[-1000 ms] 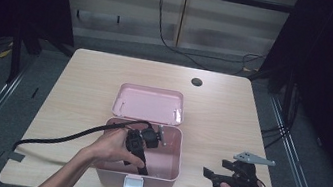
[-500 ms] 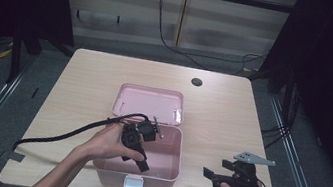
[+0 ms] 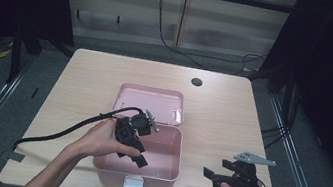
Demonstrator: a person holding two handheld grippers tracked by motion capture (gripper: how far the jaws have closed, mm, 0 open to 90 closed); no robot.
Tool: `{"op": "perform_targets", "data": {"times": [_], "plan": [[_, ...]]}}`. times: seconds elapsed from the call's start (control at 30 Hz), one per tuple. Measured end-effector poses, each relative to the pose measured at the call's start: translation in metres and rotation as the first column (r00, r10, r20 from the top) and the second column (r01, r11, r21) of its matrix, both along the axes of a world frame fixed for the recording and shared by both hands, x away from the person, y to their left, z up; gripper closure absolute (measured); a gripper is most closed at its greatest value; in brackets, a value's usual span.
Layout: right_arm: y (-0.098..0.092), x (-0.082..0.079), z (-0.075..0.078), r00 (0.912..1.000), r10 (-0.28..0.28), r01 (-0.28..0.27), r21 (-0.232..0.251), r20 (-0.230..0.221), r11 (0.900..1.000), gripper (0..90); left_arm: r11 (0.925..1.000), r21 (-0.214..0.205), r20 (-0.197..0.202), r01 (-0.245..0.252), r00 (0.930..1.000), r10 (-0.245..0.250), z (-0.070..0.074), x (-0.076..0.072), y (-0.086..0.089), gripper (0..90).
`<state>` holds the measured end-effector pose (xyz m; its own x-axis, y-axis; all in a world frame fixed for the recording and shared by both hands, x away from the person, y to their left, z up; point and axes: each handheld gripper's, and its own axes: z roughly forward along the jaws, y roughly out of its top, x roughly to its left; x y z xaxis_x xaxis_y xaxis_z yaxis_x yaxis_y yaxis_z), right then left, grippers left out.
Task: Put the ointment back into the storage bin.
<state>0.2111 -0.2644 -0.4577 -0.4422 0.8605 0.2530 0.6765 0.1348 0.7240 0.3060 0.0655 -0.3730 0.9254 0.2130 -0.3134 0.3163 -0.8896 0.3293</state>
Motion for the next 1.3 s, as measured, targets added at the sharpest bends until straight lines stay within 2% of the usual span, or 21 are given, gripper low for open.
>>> {"op": "perform_targets", "data": {"times": [0.17, 0.2, 0.27, 0.3, 0.37, 0.53, 0.77, 0.93, 1.0, 1.23, 1.3], "plan": [[0.0, 0.0, 0.0, 1.0, -0.001, 0.001, 0.001, 0.0, 1.0, 15.1, 0.9999, -0.016, 0.021, 0.003, 0.9998, -0.003, 0.008, -0.001, 0.005, 45.8], [0.0, 0.0, 0.0, 1.0, -0.001, 0.001, 0.001, 0.0, 1.0, 15.1, 0.9995, -0.029, 0.026, -0.01, 0.9996, 0.011, 0.008, -0.002, 0.006, 45.2], [0.0, 0.0, 0.0, 1.0, 0.0, 0.0, 0.0, -0.001, 1.0, 15.1, 0.9997, -0.023, 0.032, -0.004, 0.9995, 0.005, 0.012, -0.001, 0.008, 45.0], [0.0, 0.0, 0.0, 1.0, 0.0, 0.0, -0.001, -0.001, 1.0, 15.1, 0.9991, -0.04, 0.036, -0.014, 0.9992, 0.015, 0.013, -0.001, 0.01, 45.0], [0.0, 0.0, 0.0, 1.0, 0.001, -0.001, 0.0, 0.0, 1.0, 15.1, 0.9993, -0.036, 0.036, -0.006, 0.9993, 0.007, 0.017, 0.0, 0.012, 45.0], [0.0, 0.0, 0.0, 1.0, 0.001, -0.001, -0.001, -0.003, 1.0, 15.1, 0.9981, -0.059, 0.035, -0.017, 0.9992, 0.019, 0.02, -0.004, 0.015, 43.4], [0.0, 0.0, 0.0, 1.0, 0.0, 0.0, 0.001, 0.0, 1.0, 15.1, 0.9978, -0.06, 0.063, -0.028, 0.9975, 0.032, 0.028, -0.003, 0.023, 41.6], [0.0, 0.0, 0.0, 1.0, 0.0, 0.0, 0.0, 0.0, 1.0, 15.1, 0.9954, -0.082, 0.1, -0.049, 0.9934, 0.057, 0.036, -0.004, 0.032, 39.4], [0.0, 0.0, 0.0, 1.0, -0.001, 0.001, 0.001, 0.0, 1.0, 15.1, 0.9954, -0.08, 0.097, -0.053, 0.9934, 0.061, 0.037, -0.004, 0.034, 39.3], [0.0, 0.0, 0.0, 1.0, -0.001, 0.001, 0.001, 0.0, 1.0, 15.1, 0.9944, -0.084, 0.125, -0.063, 0.9894, 0.074, 0.047, -0.005, 0.048, 38.1], [0.0, 0.0, 0.0, 1.0, 0.001, -0.001, 0.002, -0.001, 1.0, 15.1, 0.9927, -0.087, 0.135, -0.084, 0.9863, 0.095, 0.047, -0.004, 0.055, 38.1]]}}
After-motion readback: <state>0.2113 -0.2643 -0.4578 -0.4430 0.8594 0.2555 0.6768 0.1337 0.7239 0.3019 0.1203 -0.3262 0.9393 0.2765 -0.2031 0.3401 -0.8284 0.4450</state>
